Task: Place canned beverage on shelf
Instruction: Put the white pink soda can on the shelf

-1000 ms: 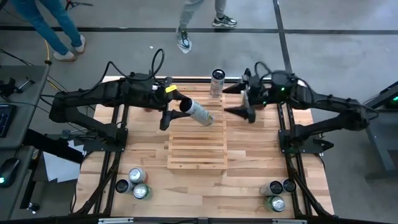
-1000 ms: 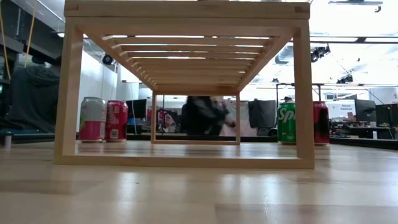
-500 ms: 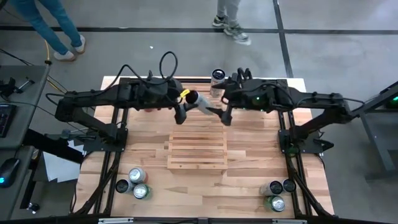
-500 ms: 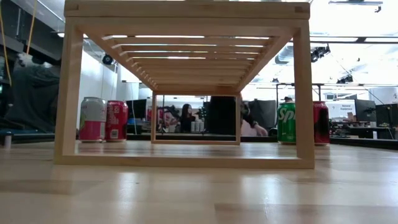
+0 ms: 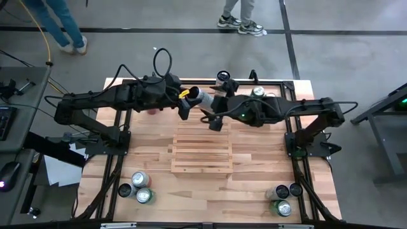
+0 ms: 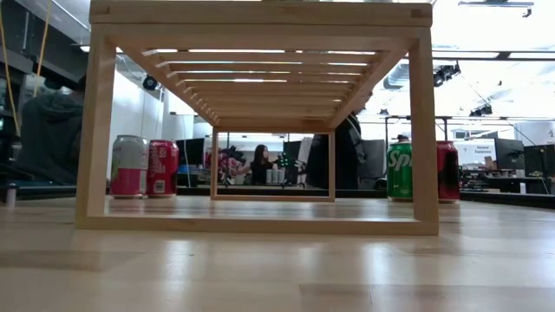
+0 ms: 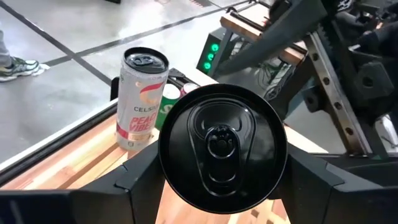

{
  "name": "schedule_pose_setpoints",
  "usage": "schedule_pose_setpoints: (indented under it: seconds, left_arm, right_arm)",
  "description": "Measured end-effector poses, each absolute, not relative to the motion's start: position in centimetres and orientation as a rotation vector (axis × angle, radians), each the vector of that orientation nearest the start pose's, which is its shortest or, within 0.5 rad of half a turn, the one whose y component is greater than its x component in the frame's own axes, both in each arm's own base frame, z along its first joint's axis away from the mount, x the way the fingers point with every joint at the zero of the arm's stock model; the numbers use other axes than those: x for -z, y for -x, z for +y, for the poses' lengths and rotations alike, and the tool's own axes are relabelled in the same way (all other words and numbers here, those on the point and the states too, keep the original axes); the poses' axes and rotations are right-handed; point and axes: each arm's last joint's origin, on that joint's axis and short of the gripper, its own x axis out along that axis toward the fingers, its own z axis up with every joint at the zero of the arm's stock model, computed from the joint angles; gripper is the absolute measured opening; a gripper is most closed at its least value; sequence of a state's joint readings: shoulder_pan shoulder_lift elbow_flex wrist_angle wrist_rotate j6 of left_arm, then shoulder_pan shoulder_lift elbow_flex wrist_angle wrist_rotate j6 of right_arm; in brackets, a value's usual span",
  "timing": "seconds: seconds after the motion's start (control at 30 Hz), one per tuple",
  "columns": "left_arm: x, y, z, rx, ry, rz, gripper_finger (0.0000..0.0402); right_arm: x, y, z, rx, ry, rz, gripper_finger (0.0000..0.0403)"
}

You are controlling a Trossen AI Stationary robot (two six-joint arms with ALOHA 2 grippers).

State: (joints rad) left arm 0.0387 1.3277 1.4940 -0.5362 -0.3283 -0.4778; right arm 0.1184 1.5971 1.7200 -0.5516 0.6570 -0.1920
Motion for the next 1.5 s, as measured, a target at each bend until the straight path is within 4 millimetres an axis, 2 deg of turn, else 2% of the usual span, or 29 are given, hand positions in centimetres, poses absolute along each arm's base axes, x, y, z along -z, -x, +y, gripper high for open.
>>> schedule_pose_setpoints:
  seconds: [0.17, 0.63, 0.8, 1.17, 1.33, 1.5]
  left_arm:
    - [-42.6, -27.7, 2.0, -0.438, 0.415, 0.269, 0.0238]
    - [-42.7, -27.7, 2.0, -0.435, 0.415, 0.250, 0.0239]
    - [-42.7, -27.7, 2.0, -0.439, 0.401, 0.252, 0.0239]
    - [-42.8, -27.7, 2.1, -0.462, 0.393, 0.247, 0.0239]
    - [-42.8, -27.7, 2.1, -0.457, 0.368, 0.249, 0.0244]
    - [-42.9, -27.6, 2.0, -0.424, 0.325, 0.257, 0.0274]
  right_arm:
    - [-41.6, -35.3, 2.2, 0.486, 0.339, 0.458, 0.0399]
    - [-41.6, -35.8, 1.1, 0.500, 0.265, 0.423, 0.0393]
    - [-41.3, -36.2, 1.2, 0.482, 0.266, 0.421, 0.0356]
    - [-41.4, -36.4, 1.1, 0.496, 0.265, 0.406, 0.0241]
    - [-41.4, -36.4, 1.1, 0.509, 0.271, 0.405, 0.0234]
    - [-41.4, -36.4, 1.1, 0.527, 0.295, 0.408, 0.0235]
